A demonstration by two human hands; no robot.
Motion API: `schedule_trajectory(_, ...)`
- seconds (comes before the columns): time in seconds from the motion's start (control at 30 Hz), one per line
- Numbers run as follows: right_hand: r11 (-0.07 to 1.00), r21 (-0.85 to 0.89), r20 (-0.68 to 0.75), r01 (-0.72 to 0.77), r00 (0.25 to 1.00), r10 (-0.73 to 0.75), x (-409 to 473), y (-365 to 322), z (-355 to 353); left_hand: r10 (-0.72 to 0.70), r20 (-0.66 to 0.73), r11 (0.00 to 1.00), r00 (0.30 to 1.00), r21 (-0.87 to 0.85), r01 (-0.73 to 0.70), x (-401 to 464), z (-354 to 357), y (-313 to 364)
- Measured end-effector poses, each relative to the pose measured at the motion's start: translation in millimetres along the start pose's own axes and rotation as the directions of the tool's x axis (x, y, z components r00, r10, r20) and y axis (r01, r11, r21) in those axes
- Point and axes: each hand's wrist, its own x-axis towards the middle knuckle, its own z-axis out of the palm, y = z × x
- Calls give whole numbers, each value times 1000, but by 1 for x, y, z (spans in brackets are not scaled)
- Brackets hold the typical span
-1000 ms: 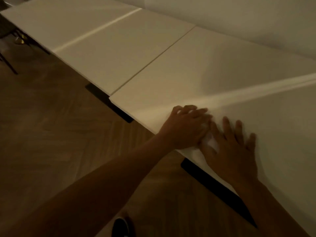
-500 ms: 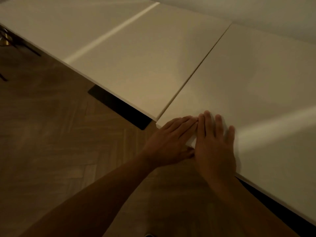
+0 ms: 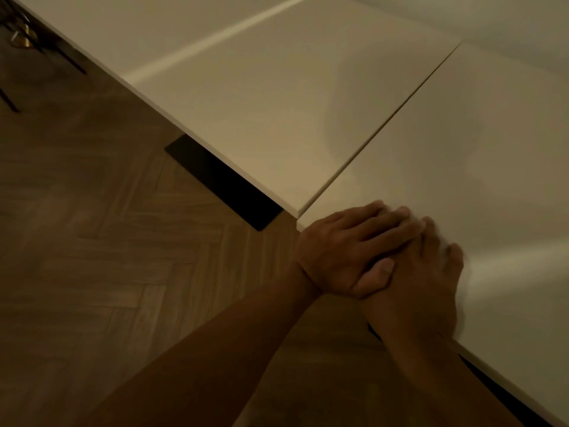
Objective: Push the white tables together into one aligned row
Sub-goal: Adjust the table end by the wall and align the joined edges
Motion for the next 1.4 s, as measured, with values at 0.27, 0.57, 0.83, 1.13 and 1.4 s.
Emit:
schedule_trajectory(0.27, 992, -128, 37, -22, 999, 27, 11, -4, 6, -9, -90, 1000, 996, 29, 12, 1, 5, -11)
schedule_trajectory(0.57, 993, 102, -142, -57, 987, 71, 9, -6, 8, -82, -80, 996, 993, 27, 84, 1, 0, -2)
schedule_trajectory(0.83, 941, 332, -130, -65, 985, 114, 5, -5, 6, -97, -62, 995, 993, 27, 99, 1, 0, -4)
schedule_trajectory(1.13, 975, 220, -312, -27, 945, 97, 10, -12, 2, -69, -120, 996, 990, 40, 75, 0, 5, -7)
schedule_trajectory(1.4, 982, 181, -200, -47, 976, 84, 13, -11, 4, -33, -146, 998, 989, 51, 41, -1, 8, -10)
